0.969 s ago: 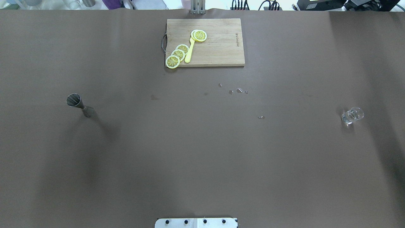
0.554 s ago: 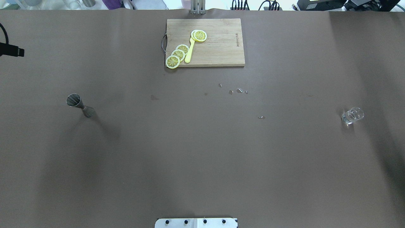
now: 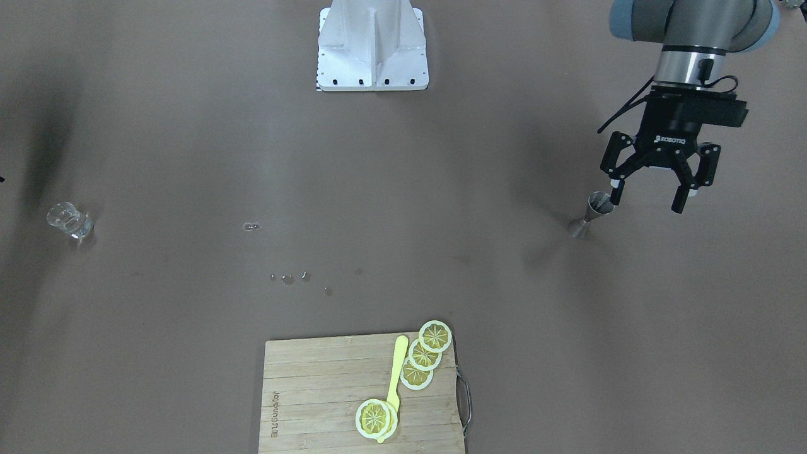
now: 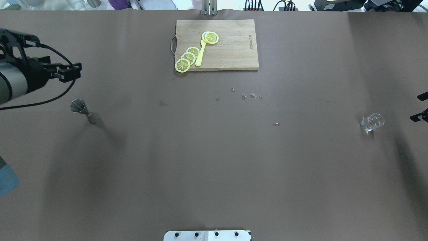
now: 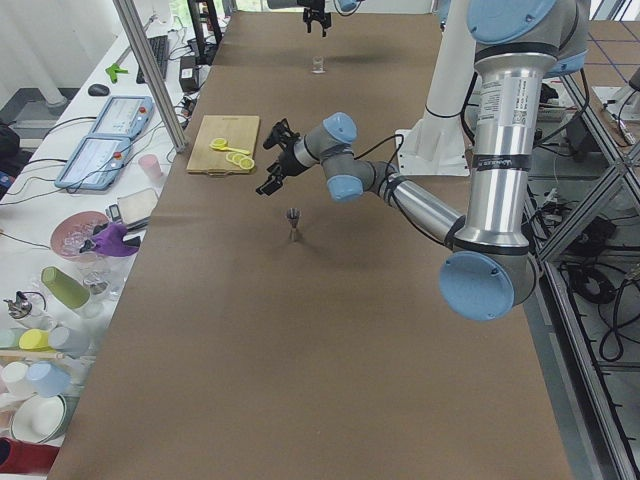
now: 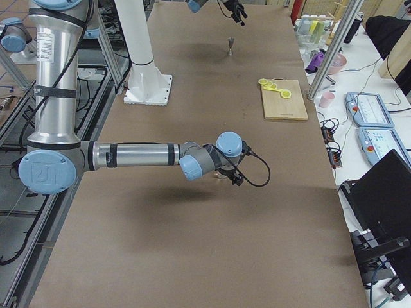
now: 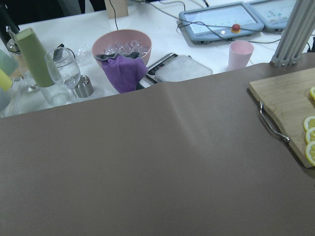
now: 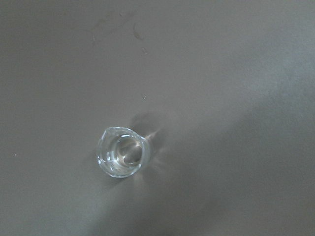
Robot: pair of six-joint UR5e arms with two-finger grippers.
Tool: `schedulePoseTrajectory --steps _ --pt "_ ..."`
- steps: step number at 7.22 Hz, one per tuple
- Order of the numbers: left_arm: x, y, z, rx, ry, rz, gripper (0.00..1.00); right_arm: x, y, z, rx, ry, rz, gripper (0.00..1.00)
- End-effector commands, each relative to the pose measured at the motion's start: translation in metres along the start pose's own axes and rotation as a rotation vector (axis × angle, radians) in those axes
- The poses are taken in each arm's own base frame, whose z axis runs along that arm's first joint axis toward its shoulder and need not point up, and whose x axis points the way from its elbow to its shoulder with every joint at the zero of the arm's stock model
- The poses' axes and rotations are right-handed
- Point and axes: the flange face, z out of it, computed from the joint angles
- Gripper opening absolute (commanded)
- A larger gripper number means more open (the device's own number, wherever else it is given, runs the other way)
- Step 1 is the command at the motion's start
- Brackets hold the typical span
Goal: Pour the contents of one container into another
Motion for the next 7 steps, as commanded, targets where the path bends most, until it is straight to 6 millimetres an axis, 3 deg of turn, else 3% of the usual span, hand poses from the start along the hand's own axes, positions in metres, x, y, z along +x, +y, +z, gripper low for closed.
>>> schedulePoseTrajectory --steps 1,2,3,4,5,6,7 --pt "0.03 0.038 0.001 0.093 -0.039 -0.07 0.97 -0.007 0.0 0.012 0.027 -0.018 -0.066 1.0" --pt "0.017 0.061 0.001 0.128 -0.028 -0.115 0.97 -0.009 0.004 0.026 0.043 -0.028 -0.115 1.0" --pt "-0.001 0.085 0.014 0.203 -0.012 -0.138 0.97 -0.003 0.02 0.045 0.05 -0.034 -0.135 1.0" --pt "-0.008 0.114 0.028 0.259 0.013 -0.152 0.97 -0.001 0.023 0.055 0.078 -0.053 -0.174 1.0" --pt "-0.009 0.121 0.031 0.275 0.0 -0.153 0.97 -0.004 0.026 0.066 0.082 -0.093 -0.177 1.0" --pt "-0.007 0.133 0.035 0.284 -0.012 -0.146 0.97 -0.002 0.01 0.07 0.102 -0.14 -0.192 1.0" --pt "-0.007 0.138 0.04 0.294 -0.027 -0.142 0.97 0.002 0.022 0.078 0.108 -0.144 -0.218 1.0"
